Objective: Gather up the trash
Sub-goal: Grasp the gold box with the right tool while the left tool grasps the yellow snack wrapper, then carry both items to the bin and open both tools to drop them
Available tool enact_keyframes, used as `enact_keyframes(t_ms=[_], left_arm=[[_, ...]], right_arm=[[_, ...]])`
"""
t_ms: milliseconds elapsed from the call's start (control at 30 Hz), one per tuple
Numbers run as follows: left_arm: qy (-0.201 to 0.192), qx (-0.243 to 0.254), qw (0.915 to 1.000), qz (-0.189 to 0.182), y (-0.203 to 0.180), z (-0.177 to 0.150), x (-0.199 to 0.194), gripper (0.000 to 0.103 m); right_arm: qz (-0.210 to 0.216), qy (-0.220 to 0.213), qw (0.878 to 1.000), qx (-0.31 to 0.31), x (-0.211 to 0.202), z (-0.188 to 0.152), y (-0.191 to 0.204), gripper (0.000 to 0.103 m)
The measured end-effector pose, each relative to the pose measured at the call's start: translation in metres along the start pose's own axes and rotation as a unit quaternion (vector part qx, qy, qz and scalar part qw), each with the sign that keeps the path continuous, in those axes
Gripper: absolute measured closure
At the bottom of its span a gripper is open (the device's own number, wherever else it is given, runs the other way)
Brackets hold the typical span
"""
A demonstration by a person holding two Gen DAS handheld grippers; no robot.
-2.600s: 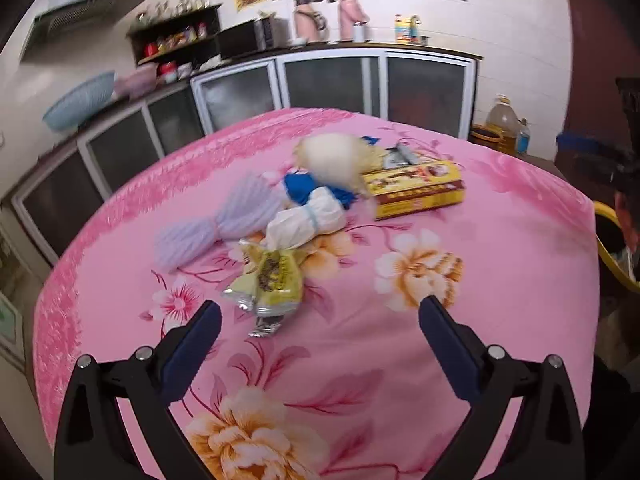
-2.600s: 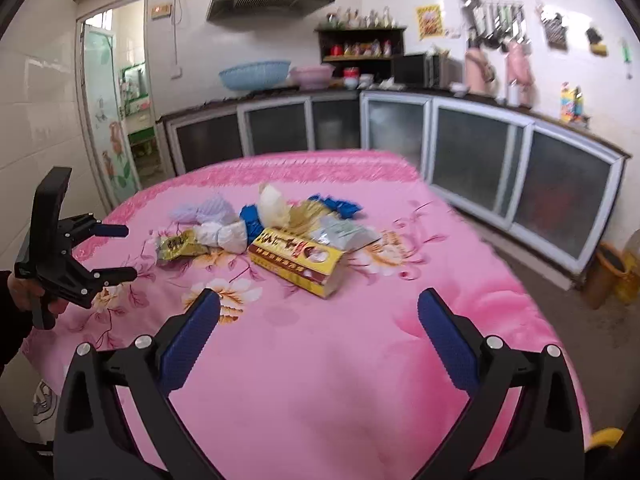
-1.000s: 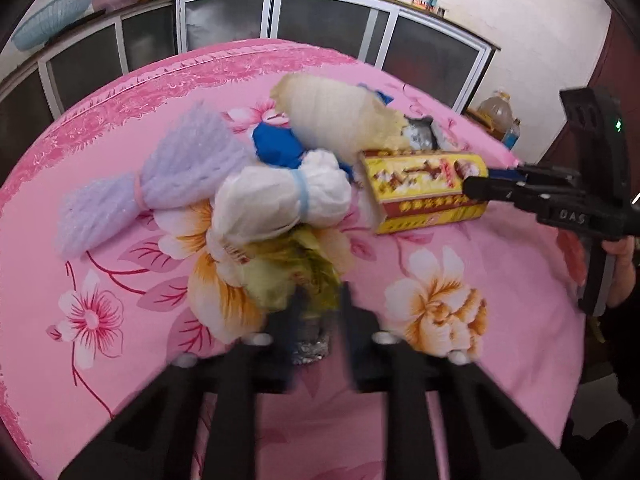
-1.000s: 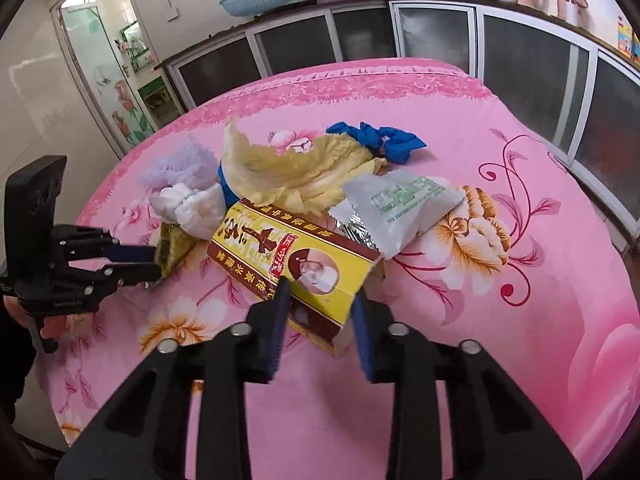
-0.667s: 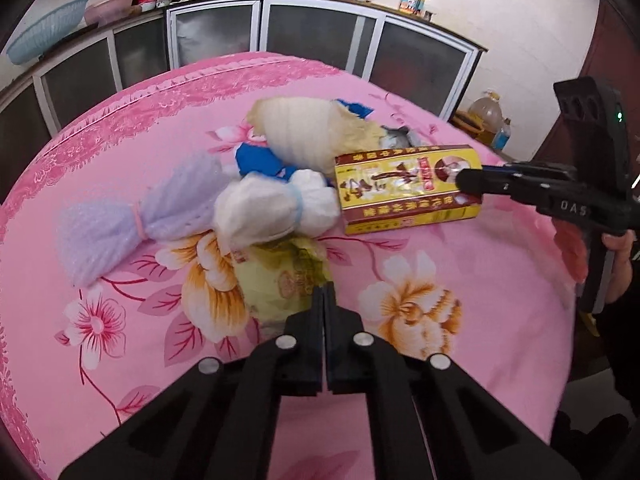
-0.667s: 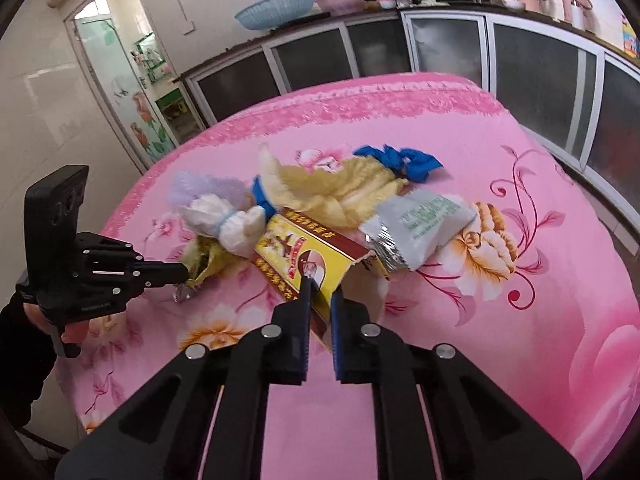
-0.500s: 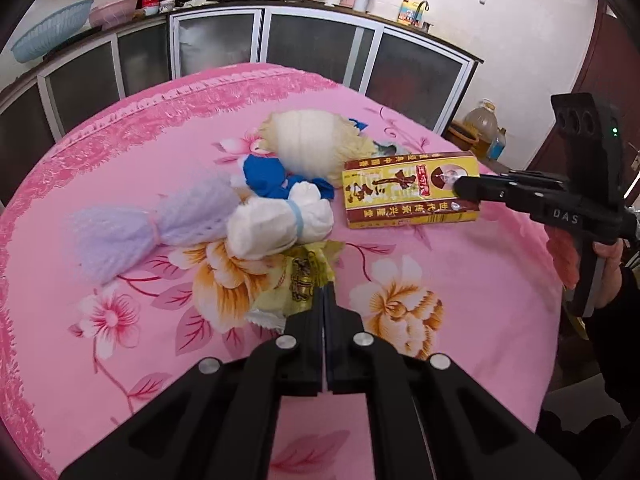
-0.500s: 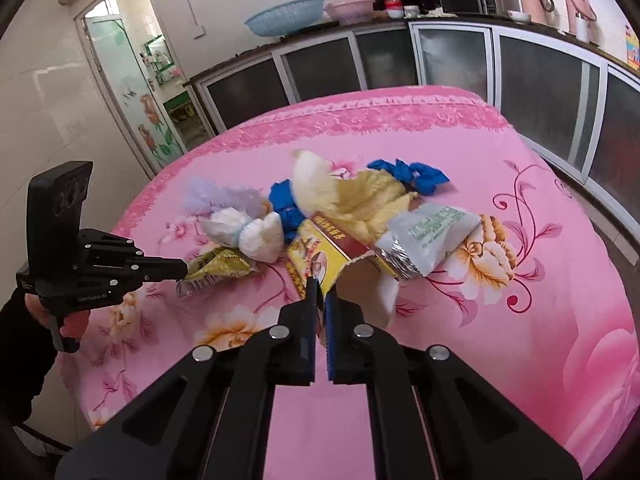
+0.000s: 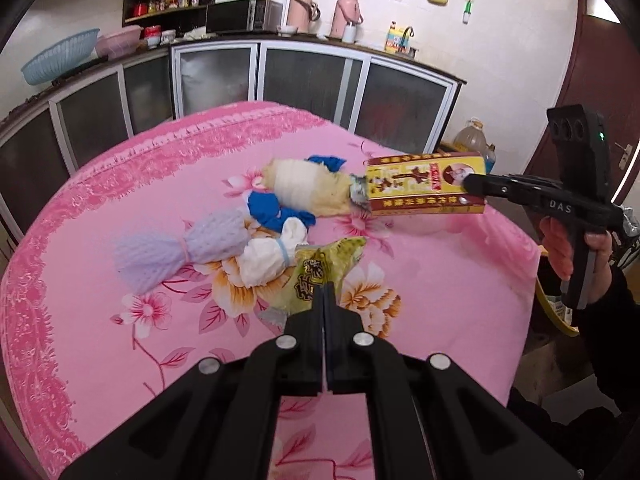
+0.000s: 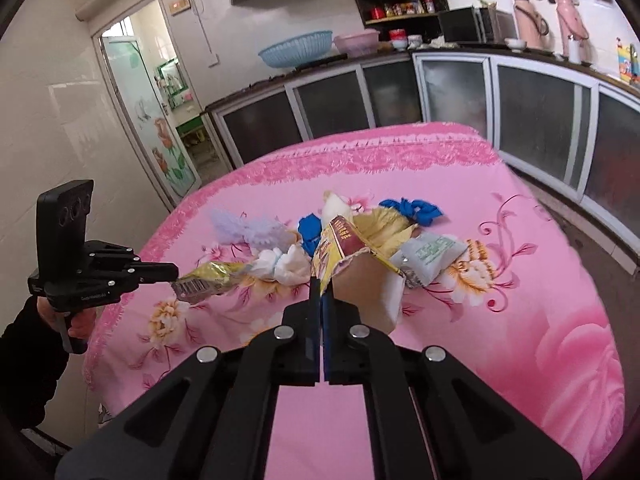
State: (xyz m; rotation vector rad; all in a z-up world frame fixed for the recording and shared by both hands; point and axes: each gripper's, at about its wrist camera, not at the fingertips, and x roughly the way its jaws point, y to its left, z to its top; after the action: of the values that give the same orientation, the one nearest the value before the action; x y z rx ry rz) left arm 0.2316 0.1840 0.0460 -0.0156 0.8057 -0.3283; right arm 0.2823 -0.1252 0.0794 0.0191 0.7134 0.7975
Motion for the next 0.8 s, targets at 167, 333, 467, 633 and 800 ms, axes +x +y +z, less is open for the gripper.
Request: enact_keyframes(t_ms=[167, 333, 467, 633, 800], left_arm=[[-0.012, 0.008, 0.9999, -0.004, -0.011, -0.002, -0.019, 0.103], [-0.017, 0.025, 0.9994, -0.018, -0.037, -0.005, -0.026, 0.103], [-0.024, 0.042, 0.9978, -0.045, -0.067, -0.003, -0.026, 0.103], [-0.028, 0.081, 0.9924, -0.089, -0.120, 0.004, -0.013, 0.103], [-0.026, 0.120, 0.9820, -0.144, -0.185, 0.017, 0.008, 0.103]], right_arm=[[-0.018, -0.013, 1.000, 0.004, -0.034, -0.010, 0.001, 0.103], [-0.053, -0.023, 0.998, 0.018, -0.076, -0.035, -0.004, 0.103], [-0.085, -0.040, 0.995, 0.033, -0.117, -0.054, -0.012, 0.103], [-0.146, -0.061, 0.986, 0.048, -0.178, -0.085, -0.024, 0.103], [-0.218, -0.077, 0.970, 0.078, -0.246, -0.124, -0.043, 0.103]])
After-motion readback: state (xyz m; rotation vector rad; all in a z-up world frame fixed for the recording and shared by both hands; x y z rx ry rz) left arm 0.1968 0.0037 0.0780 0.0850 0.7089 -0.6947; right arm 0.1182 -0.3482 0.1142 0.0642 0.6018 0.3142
